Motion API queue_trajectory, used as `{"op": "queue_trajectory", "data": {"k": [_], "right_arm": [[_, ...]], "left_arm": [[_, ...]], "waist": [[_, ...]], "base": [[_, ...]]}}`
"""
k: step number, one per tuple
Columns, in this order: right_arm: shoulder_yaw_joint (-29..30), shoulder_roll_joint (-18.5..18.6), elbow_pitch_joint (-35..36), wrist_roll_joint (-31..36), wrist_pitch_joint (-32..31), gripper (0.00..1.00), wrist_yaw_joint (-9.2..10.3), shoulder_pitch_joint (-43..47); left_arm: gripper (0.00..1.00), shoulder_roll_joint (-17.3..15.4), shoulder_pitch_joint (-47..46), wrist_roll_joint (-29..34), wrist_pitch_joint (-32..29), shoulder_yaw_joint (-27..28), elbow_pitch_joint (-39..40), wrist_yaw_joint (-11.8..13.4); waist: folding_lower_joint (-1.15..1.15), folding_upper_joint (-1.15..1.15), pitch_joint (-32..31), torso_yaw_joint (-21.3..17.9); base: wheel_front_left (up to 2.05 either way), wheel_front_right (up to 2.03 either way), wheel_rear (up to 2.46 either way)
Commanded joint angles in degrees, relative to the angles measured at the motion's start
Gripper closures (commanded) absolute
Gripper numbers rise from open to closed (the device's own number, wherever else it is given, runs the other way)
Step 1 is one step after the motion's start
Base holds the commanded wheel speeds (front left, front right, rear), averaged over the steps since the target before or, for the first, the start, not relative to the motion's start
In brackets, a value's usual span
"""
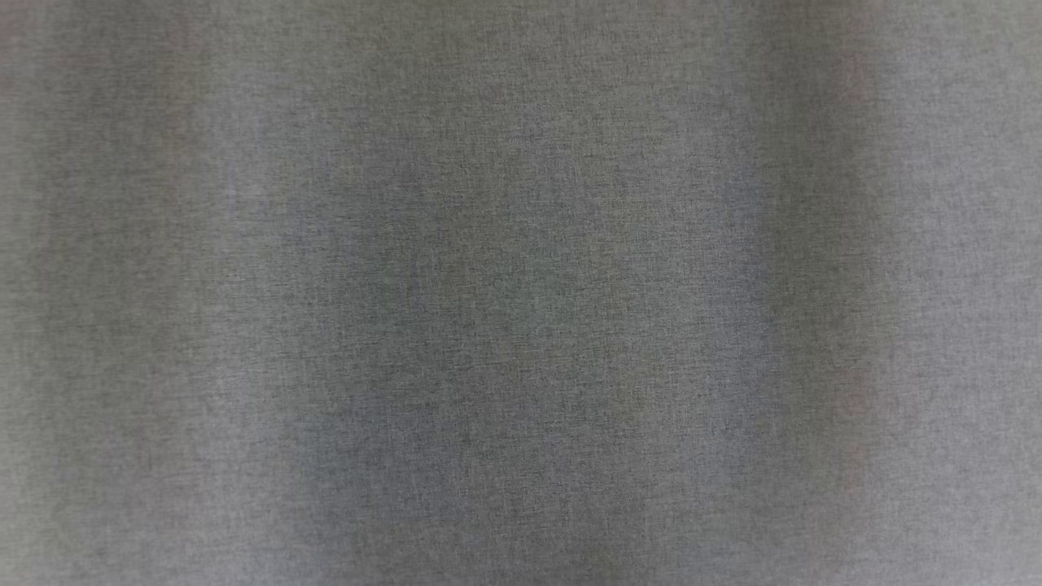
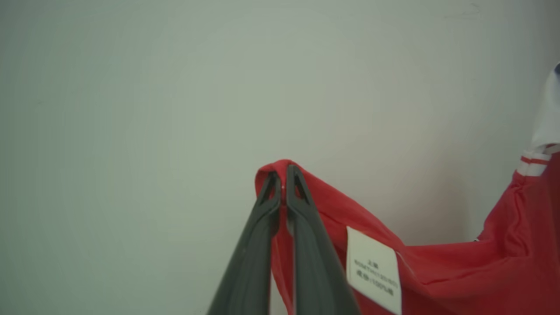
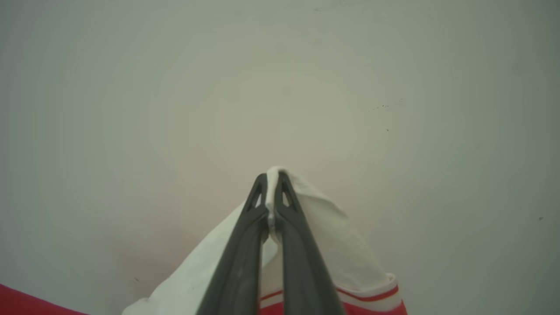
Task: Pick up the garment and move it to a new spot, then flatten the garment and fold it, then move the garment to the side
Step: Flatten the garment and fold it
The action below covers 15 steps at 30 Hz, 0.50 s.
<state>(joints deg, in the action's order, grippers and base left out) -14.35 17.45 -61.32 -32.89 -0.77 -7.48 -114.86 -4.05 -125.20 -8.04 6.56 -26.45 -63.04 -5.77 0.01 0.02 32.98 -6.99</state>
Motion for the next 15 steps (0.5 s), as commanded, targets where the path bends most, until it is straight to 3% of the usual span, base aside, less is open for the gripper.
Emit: {"op": "queue_trajectory", "data": {"k": [1,6,15], "right_arm": [[-0.40,-0.12,-0.11,0.26,0.58,1.00,-0.03,-1.19],[-2.09,-0.61,-2.24,0.13,2.88,1.00,-0.03,-2.80],[-7.80,-1.15,0.04,-4.95,4.89,1.00,-0.03,3.90]], "left_arm": [[1.00,0.13,-1.36,0.00,0.20,-0.31,-0.46,0.16],[1.00,0.81,-3.34,0.04,2.98,-1.79,-3.93,0.23],[1.00,1.14,2.36,-2.89,6.72,-2.40,-7.41,-0.61]], "waist": [[-0.01,-0.02,0.30,-0.41],[-0.01,-0.02,0.80,-0.98],[-0.01,-0.02,-0.66,-1.40]], "base": [[0.00,0.00,0.00],[0.00,0.00,0.00],[0.00,0.00,0.00]]}}
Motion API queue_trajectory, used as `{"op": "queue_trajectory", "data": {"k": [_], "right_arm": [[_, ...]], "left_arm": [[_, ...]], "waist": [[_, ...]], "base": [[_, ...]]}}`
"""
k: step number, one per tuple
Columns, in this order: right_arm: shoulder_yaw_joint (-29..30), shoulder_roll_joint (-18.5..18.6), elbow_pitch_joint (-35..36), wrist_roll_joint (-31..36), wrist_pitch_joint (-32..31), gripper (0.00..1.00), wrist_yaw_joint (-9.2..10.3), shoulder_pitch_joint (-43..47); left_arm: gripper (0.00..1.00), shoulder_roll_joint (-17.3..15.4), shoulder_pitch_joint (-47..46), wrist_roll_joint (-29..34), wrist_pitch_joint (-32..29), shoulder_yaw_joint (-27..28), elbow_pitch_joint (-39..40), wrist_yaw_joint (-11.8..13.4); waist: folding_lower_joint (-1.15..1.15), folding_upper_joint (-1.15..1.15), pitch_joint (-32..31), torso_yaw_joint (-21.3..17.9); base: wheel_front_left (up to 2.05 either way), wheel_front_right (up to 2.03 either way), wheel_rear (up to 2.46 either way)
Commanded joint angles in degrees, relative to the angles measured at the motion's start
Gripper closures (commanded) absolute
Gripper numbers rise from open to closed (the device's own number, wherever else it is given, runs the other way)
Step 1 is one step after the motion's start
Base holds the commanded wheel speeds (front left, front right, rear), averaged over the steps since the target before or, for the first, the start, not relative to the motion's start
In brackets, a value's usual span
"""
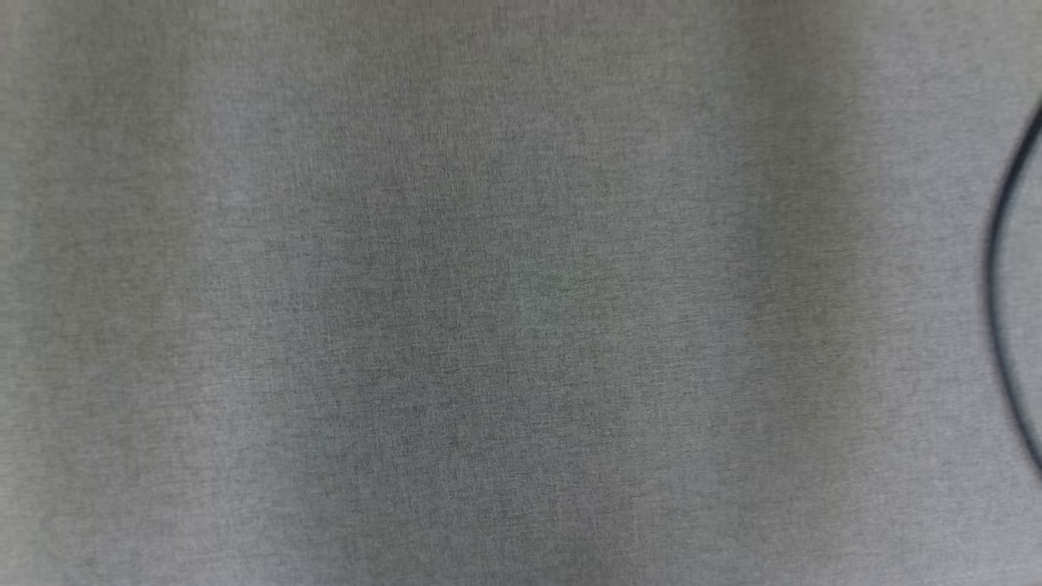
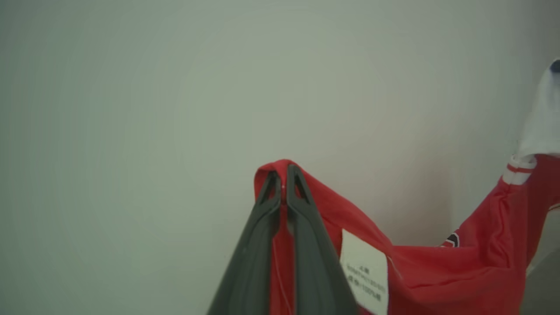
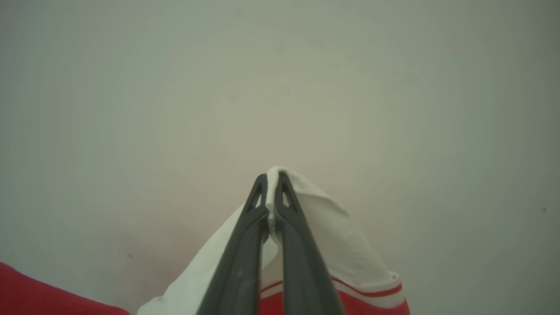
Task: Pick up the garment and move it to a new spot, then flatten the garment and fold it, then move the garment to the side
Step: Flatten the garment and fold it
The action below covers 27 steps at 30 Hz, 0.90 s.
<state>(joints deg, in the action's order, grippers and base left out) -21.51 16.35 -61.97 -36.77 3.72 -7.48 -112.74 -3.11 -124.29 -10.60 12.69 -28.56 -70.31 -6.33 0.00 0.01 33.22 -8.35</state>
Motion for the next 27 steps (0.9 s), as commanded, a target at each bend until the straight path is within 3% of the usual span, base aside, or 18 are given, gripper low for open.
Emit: {"op": "queue_trajectory", "data": {"k": [1,8,17,21,27], "right_arm": [[-1.86,-0.19,1.57,-1.81,0.10,1.00,-0.03,3.50],[-9.59,1.04,11.70,-10.47,0.79,1.00,-0.03,19.69],[-16.10,7.28,26.62,-18.81,2.47,1.00,-0.03,43.50],[-15.71,11.17,32.34,-21.02,3.09,1.00,-0.03,54.69],[-14.72,13.09,38.00,-21.55,2.67,1.00,-0.03,68.52]], "left_arm": [[1.00,0.21,2.90,-0.45,0.93,-0.67,-0.23,-0.28],[1.00,0.19,16.21,-4.80,2.53,0.31,2.30,-0.98],[1.00,-2.93,40.58,-10.63,2.52,4.18,18.32,-0.67],[1.00,-3.63,53.66,-12.40,2.53,5.26,25.91,0.37],[1.00,-4.79,69.24,-15.35,1.75,6.93,36.04,3.11]], "waist": [[0.00,-0.01,-1.56,-0.11],[0.00,-0.01,-7.67,-1.53],[0.00,-0.01,-16.93,-1.53],[0.00,-0.01,-20.49,-0.20],[0.00,-0.01,-23.73,0.45]], "base": [[0.00,0.00,0.00],[0.00,0.00,0.00],[0.00,0.00,0.00],[0.00,0.00,0.00],[0.00,0.00,0.00]]}}
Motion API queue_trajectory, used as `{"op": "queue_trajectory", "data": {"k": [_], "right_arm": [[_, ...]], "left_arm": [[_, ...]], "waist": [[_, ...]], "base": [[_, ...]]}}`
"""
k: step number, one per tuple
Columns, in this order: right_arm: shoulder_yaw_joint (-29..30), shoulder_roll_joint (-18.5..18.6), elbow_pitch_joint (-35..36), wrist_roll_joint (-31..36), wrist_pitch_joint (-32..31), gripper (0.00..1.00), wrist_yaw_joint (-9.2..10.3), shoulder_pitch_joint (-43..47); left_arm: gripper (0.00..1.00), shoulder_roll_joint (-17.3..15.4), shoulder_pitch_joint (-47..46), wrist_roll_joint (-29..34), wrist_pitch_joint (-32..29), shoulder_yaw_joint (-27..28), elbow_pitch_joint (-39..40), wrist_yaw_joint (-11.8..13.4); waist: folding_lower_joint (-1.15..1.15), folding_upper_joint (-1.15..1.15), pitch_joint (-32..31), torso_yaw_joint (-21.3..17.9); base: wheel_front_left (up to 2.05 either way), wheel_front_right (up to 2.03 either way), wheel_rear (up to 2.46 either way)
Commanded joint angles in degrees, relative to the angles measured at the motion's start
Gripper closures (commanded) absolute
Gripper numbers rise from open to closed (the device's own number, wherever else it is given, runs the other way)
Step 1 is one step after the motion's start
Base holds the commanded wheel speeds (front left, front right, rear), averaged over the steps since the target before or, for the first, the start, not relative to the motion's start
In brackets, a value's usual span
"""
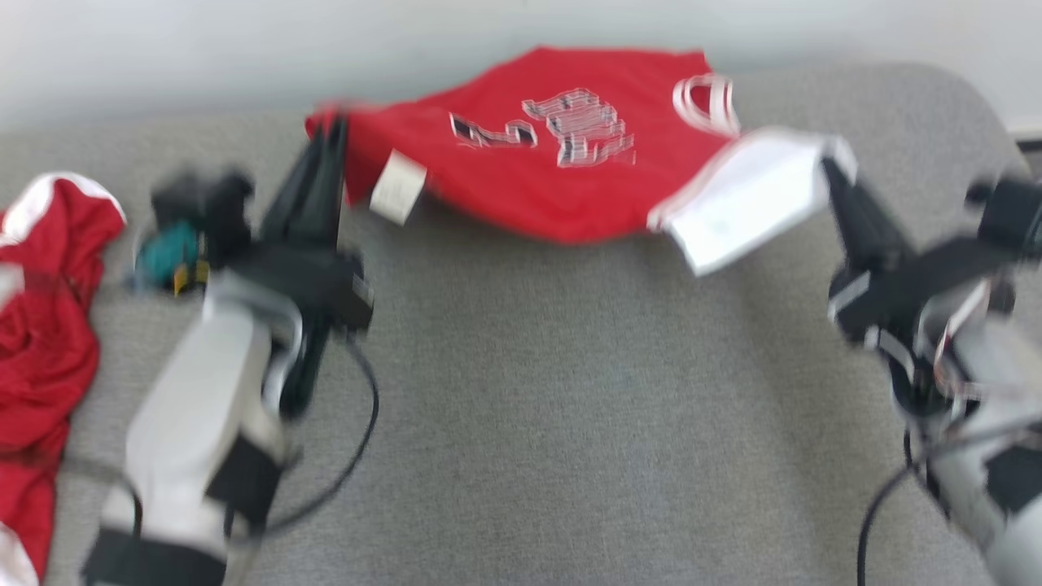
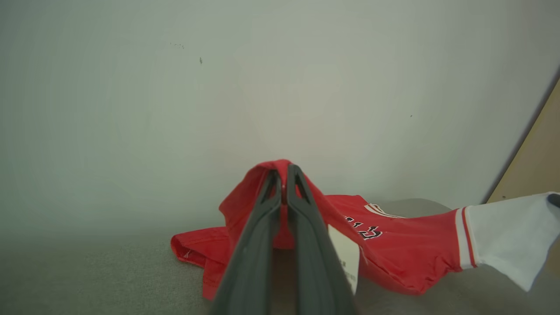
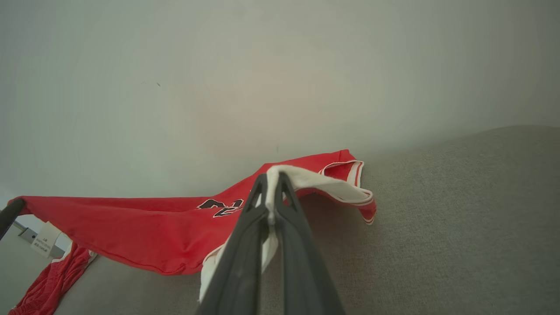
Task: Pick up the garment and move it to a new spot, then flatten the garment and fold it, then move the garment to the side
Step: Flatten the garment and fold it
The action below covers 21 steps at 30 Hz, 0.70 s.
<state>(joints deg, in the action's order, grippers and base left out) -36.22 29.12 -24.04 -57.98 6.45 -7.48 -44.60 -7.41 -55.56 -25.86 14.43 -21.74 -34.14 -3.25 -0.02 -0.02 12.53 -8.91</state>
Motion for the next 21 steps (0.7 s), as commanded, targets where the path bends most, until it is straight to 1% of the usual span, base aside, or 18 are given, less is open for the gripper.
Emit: {"op": "queue_trajectory", "data": {"k": [1,5,6,10,13,17,21], "right_arm": [[0.52,0.43,0.99,-0.31,0.07,1.00,-0.03,2.77],[2.45,-0.14,3.76,1.03,-0.04,1.00,-0.03,12.03],[3.47,-0.54,4.60,2.02,-0.34,1.00,-0.03,16.59],[7.17,-1.48,6.02,3.07,-1.13,1.00,-0.03,25.32],[9.53,-2.29,7.15,4.37,-2.82,1.00,-0.03,31.44],[13.74,-3.05,8.63,6.29,-5.39,1.00,-0.03,38.26],[17.74,-4.23,10.83,9.27,-8.25,1.00,-0.03,43.75]], "left_arm": [[1.00,-0.75,3.39,-0.86,-0.13,0.49,1.86,0.78],[1.00,-1.78,14.06,-2.46,-0.87,1.63,8.78,3.65],[1.00,-2.55,18.95,-2.26,-1.09,1.27,11.29,4.72],[1.00,-2.47,27.42,-3.75,-1.13,1.28,14.54,6.36],[1.00,-2.28,32.61,-4.51,-0.96,1.07,15.13,7.44],[1.00,-1.72,37.47,-4.47,-0.37,0.40,14.34,8.03],[1.00,-0.72,41.50,-5.44,0.24,1.34,13.42,8.82]], "waist": [[0.02,0.02,-3.62,1.09],[0.02,0.02,-5.52,1.39],[0.02,0.02,-6.89,1.76],[0.02,0.02,-8.95,2.57],[0.02,0.02,-9.65,3.04],[0.02,0.02,-9.95,3.54],[0.02,0.02,-10.43,3.34]], "base": [[0.00,0.00,0.00],[0.00,0.00,0.00],[0.00,0.00,0.00],[0.00,0.00,0.00],[0.00,0.00,0.00],[0.00,0.00,0.00],[0.00,0.00,0.00]]}}
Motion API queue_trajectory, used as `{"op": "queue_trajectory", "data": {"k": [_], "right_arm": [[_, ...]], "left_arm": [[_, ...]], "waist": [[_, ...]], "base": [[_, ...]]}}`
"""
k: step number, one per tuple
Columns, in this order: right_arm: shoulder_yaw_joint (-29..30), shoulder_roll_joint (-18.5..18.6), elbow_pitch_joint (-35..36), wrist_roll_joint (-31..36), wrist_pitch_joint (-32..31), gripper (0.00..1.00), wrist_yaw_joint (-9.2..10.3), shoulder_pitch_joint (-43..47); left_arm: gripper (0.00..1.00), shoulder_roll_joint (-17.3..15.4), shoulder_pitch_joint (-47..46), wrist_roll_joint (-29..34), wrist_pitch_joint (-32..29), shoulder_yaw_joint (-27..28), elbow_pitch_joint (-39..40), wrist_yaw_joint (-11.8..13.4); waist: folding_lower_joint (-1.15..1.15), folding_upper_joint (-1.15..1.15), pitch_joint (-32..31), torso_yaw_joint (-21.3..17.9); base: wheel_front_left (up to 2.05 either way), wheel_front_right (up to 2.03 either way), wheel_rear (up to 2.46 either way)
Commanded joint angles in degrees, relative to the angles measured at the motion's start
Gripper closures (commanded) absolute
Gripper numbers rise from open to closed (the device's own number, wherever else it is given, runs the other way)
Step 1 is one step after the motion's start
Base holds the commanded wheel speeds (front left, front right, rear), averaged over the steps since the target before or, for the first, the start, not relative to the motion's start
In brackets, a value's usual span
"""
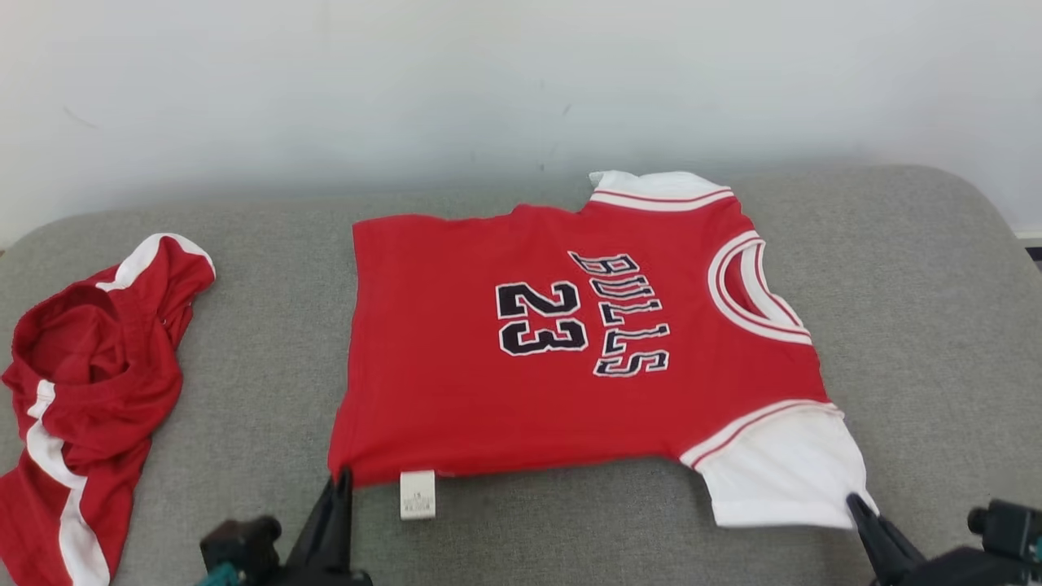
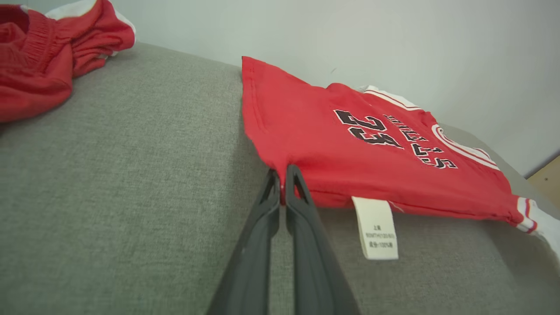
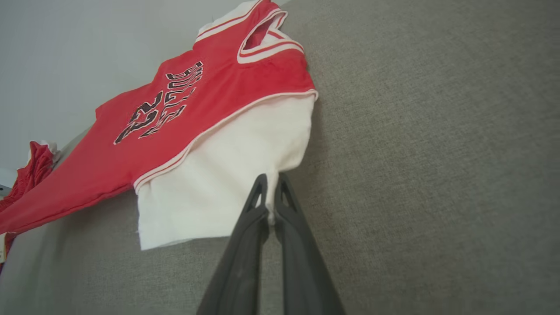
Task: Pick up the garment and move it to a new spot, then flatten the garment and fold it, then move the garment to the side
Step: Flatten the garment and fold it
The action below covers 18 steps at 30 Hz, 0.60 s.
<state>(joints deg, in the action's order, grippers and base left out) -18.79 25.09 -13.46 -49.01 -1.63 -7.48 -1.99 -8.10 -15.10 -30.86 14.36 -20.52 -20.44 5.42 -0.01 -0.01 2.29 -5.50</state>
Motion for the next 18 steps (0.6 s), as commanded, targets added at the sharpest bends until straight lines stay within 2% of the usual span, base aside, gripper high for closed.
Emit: {"op": "queue_trajectory", "data": {"k": [1,11,18], "right_arm": [[1.48,-0.69,0.78,0.80,-0.97,1.00,-0.03,2.63],[8.81,-5.58,8.01,6.11,-9.37,1.00,-0.03,16.22],[10.81,-8.27,12.04,7.82,-14.09,1.00,-0.03,21.82]], "left_arm": [[1.00,-0.11,1.94,0.31,0.43,-0.17,-0.44,0.28],[1.00,-0.38,11.50,4.37,0.88,0.52,2.30,2.65],[1.00,-1.60,16.22,7.49,0.91,1.11,3.71,4.20]], "waist": [[0.01,0.01,-0.39,-0.02],[0.01,0.01,-2.08,0.45],[0.01,0.01,-2.61,0.59]], "base": [[0.00,0.00,0.00],[0.00,0.00,0.00],[0.00,0.00,0.00]]}}
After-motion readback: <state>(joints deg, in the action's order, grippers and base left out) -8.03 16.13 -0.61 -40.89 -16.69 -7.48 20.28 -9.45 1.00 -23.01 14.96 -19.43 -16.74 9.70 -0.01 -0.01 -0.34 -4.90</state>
